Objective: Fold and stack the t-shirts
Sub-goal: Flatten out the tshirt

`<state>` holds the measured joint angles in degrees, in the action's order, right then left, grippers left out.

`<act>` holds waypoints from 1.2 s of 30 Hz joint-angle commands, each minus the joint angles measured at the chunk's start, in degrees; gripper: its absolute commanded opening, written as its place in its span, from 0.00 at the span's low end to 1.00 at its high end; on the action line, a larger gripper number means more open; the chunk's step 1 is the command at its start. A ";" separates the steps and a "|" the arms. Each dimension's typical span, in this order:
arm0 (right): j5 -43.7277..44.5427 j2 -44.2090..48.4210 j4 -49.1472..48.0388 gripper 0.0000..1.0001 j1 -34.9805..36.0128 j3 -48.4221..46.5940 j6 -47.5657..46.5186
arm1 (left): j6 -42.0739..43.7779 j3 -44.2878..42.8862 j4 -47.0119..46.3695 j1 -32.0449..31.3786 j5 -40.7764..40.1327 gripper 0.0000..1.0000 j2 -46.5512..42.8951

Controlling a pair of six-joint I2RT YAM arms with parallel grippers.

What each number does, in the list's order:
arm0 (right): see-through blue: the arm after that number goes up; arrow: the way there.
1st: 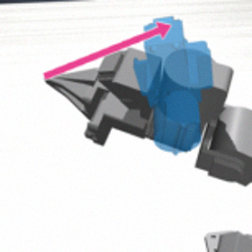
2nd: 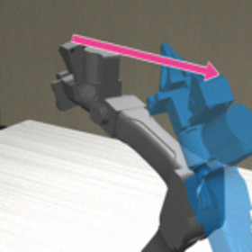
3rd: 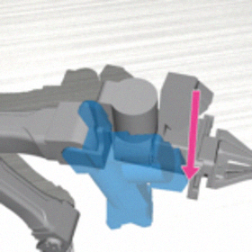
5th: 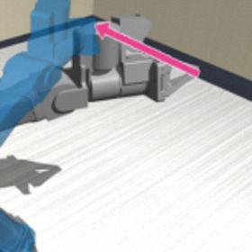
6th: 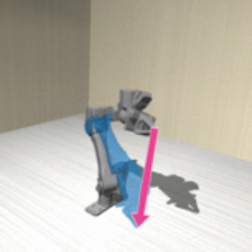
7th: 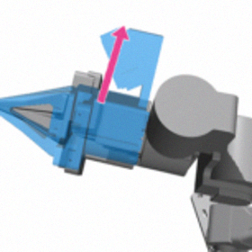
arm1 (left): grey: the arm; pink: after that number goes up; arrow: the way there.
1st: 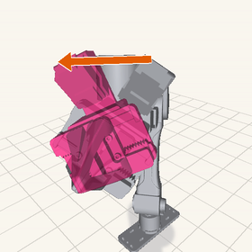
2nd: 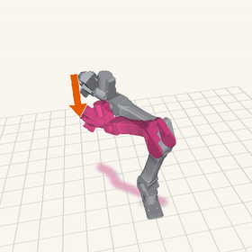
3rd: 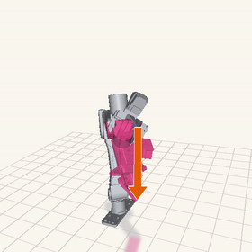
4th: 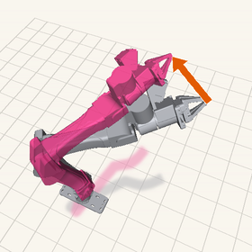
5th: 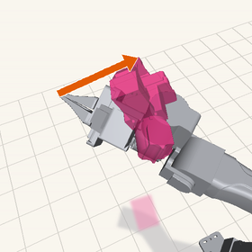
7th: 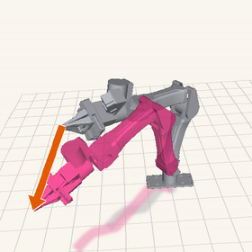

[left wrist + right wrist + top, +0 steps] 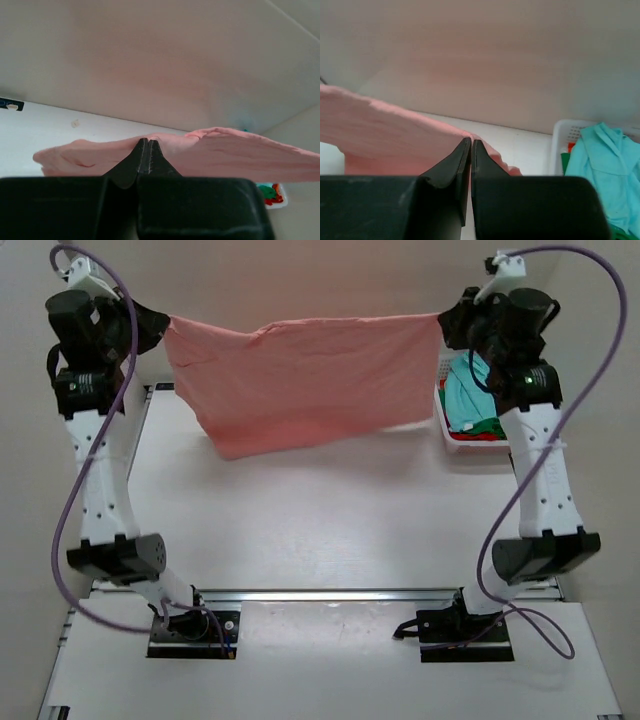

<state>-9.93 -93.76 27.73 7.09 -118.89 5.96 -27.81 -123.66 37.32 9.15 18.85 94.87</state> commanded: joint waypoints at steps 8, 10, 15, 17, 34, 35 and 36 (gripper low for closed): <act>-5.44 19.56 -6.10 0.00 -5.16 42.73 2.57 | 3.64 45.66 -5.68 -4.31 -2.41 0.00 -33.13; -6.15 23.68 -6.72 0.00 -5.16 50.98 4.76 | 3.47 59.17 -7.17 -7.20 -4.34 0.00 -38.86; -6.58 33.10 -4.18 0.00 -5.24 67.46 9.25 | 1.53 72.15 -2.97 -12.82 -8.64 0.00 -51.44; -7.47 36.87 -2.07 0.00 -6.82 71.85 10.39 | 2.15 72.24 1.86 -17.22 -12.86 0.00 -53.02; -10.38 9.32 -2.77 0.00 -2.44 44.22 4.77 | 5.48 57.34 -8.31 -10.38 -4.17 0.00 -23.91; -9.76 4.42 -2.42 0.01 -2.00 37.57 3.90 | 5.58 51.47 -8.58 -9.25 -4.00 0.00 -21.24; -9.14 0.72 -1.72 0.00 -1.12 29.59 2.84 | 5.49 44.28 -8.75 -9.15 -4.00 0.00 -16.43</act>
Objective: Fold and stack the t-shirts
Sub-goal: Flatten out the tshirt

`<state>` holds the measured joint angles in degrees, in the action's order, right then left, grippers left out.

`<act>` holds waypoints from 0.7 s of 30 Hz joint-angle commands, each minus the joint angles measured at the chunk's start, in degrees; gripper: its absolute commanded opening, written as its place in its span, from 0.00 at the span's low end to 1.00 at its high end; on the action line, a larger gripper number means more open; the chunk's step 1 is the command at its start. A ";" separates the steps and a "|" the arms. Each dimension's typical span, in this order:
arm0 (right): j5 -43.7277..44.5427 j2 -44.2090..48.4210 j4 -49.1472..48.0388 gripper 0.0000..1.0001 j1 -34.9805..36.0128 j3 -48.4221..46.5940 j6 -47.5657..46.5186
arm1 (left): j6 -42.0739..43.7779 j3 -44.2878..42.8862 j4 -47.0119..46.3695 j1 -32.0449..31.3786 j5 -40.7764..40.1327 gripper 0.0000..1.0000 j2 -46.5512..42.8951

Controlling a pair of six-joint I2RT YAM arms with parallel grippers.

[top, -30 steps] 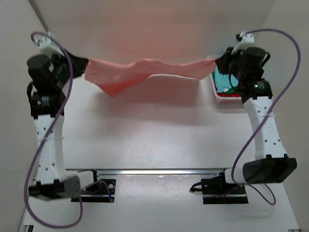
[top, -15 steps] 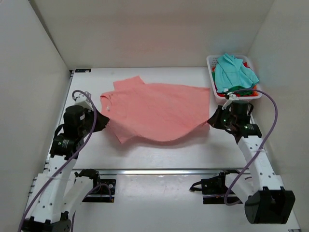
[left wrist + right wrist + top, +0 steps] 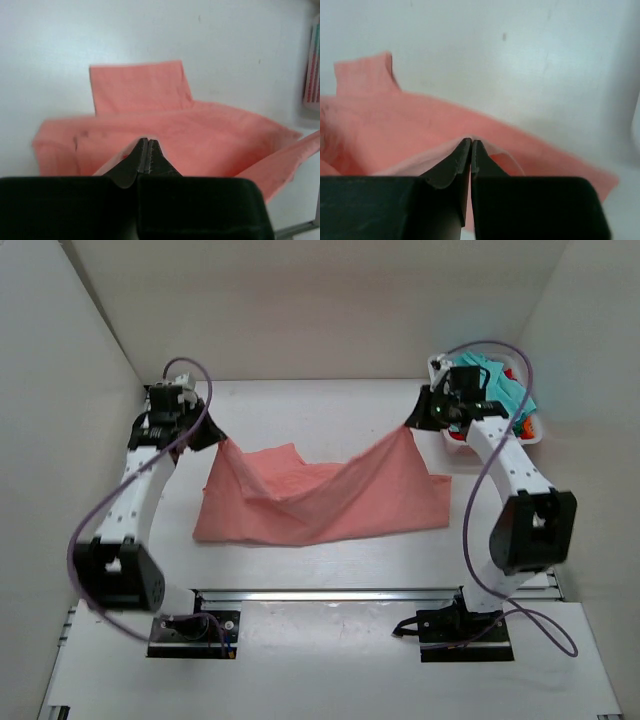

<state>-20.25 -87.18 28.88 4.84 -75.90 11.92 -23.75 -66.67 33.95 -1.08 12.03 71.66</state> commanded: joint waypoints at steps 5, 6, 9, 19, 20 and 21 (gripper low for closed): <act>4.43 -16.78 3.45 0.00 2.81 -46.59 -5.42 | 3.43 -48.89 1.10 3.72 2.84 0.00 22.09; 4.26 -17.76 3.63 0.00 2.11 -52.10 -5.25 | 3.62 -56.99 3.11 3.20 1.43 0.00 22.64; -0.21 -15.32 0.48 0.00 -1.14 -48.85 -1.48 | 1.87 -57.45 -0.71 4.85 2.37 0.00 20.90; -1.82 -0.21 -7.35 0.00 -3.79 -11.86 -4.80 | 0.99 -10.96 -9.87 2.50 2.82 0.00 -5.79; -1.20 1.29 -7.52 0.00 -3.44 -9.38 -5.15 | 1.51 -6.06 -9.61 2.05 2.04 0.00 -9.05; -0.67 3.92 -7.79 0.00 -3.00 -4.48 -5.33 | 1.69 -1.66 -9.09 1.79 1.33 0.00 -13.08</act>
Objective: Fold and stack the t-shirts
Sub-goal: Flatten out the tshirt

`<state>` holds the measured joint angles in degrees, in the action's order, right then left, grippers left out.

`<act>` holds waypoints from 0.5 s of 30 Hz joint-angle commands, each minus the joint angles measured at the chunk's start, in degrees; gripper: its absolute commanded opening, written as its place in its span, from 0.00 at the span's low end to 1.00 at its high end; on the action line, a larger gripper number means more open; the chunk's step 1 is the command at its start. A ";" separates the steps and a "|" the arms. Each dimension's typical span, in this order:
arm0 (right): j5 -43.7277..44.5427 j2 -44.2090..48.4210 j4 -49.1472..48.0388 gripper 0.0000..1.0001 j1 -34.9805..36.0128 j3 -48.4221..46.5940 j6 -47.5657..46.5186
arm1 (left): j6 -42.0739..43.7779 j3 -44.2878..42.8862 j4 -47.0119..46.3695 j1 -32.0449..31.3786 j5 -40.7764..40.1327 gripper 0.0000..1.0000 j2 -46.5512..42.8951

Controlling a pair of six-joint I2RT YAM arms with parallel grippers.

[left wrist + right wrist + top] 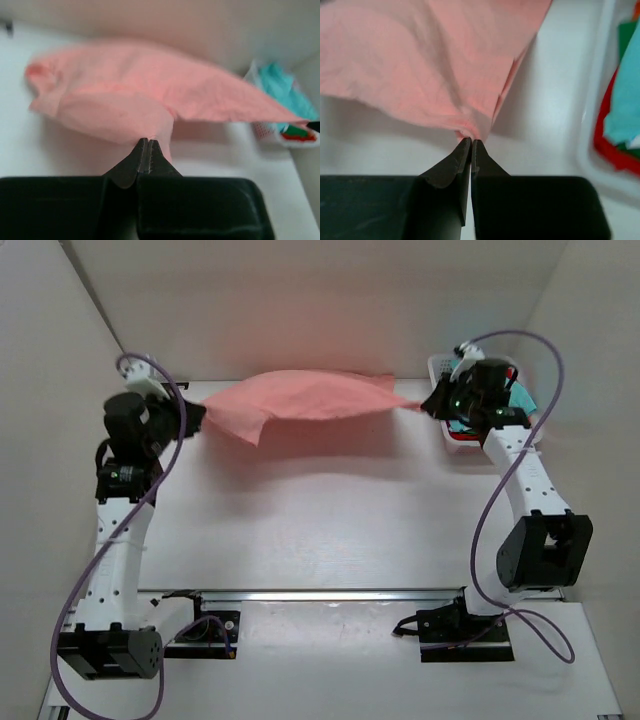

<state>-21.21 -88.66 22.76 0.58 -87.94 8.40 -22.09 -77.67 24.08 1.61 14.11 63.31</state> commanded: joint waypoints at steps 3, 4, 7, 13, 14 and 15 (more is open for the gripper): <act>0.29 12.35 -1.58 0.00 0.22 19.87 -1.03 | -0.58 18.14 3.51 -3.10 -1.01 0.00 -13.79; -0.05 15.33 -1.58 0.00 -0.05 24.00 -0.33 | -0.76 20.69 4.57 -3.36 -1.19 0.00 -15.48; -0.67 23.33 -2.64 0.00 -0.49 31.41 1.26 | 0.03 21.42 9.48 -8.18 -7.05 0.00 -20.15; -2.69 27.76 0.00 0.00 -3.39 26.09 1.79 | 1.51 7.13 13.19 -11.45 -11.21 0.00 -16.57; -3.30 26.62 -0.09 0.00 -3.48 24.67 1.70 | 2.65 5.35 13.63 -11.02 -10.86 0.00 -14.29; -3.22 24.70 -0.35 0.00 -2.96 23.36 1.88 | 2.84 5.16 13.89 -9.44 -9.12 0.00 -13.13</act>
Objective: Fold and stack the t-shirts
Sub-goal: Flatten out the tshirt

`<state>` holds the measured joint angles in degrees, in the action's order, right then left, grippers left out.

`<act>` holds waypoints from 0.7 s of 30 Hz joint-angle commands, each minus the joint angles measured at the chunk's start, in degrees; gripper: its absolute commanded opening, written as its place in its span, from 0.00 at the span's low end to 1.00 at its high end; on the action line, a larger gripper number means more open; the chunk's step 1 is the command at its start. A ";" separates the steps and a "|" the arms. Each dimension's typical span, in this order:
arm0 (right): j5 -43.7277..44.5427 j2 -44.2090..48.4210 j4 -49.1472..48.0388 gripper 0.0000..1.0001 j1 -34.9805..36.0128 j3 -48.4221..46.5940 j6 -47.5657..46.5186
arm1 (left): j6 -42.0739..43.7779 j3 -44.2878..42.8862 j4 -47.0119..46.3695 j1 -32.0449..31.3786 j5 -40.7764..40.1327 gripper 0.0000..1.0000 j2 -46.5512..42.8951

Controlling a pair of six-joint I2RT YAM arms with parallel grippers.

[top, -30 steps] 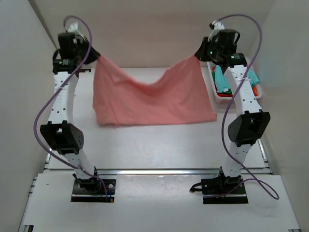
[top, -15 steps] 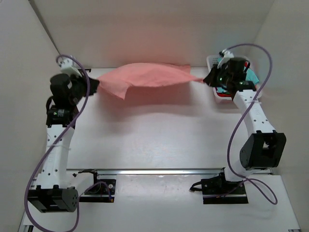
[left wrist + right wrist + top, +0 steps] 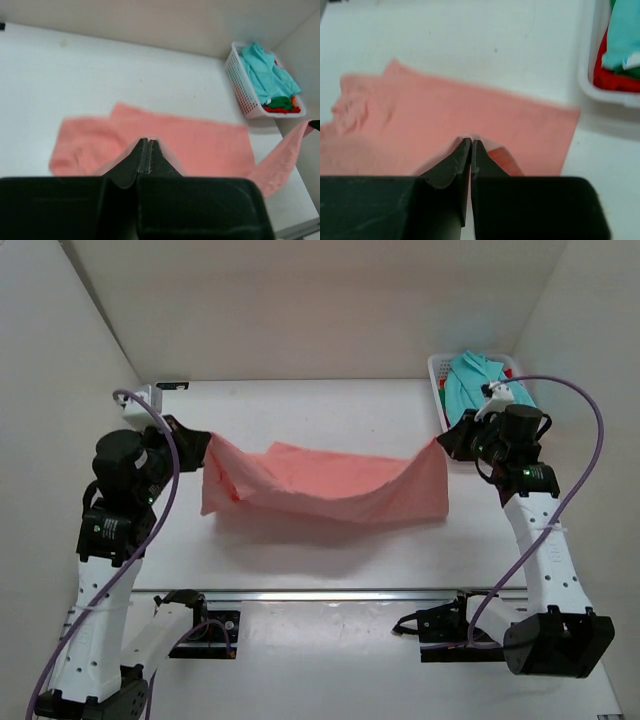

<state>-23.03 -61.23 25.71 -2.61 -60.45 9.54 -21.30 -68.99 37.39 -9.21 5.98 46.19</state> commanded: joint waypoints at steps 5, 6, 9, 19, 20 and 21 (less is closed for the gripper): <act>-0.26 -15.72 -5.67 0.00 5.94 -8.70 -0.40 | 2.05 1.30 -3.35 7.02 9.22 0.00 15.84; 0.08 -20.20 -5.85 0.00 6.39 -11.42 -0.92 | 2.31 1.49 -5.46 6.41 7.83 0.00 19.34; 1.40 -30.40 -4.80 0.00 7.88 -22.73 -1.54 | 1.53 -4.28 -9.16 7.97 8.87 0.00 30.86; -1.20 -36.97 -2.40 0.01 4.73 -62.90 1.77 | -0.32 -57.81 -2.41 11.58 6.60 0.00 41.70; -3.58 -35.98 -4.51 0.00 2.72 -60.86 2.41 | 0.46 -56.88 -3.01 11.59 6.07 0.00 38.82; -4.21 -34.15 -4.88 0.00 1.22 -56.75 2.67 | 0.73 -53.74 -3.89 11.50 4.93 0.00 36.97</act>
<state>-23.62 -102.87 25.34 3.44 -120.64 9.50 -21.30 -120.22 34.04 1.26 12.58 94.54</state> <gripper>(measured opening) 0.007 0.017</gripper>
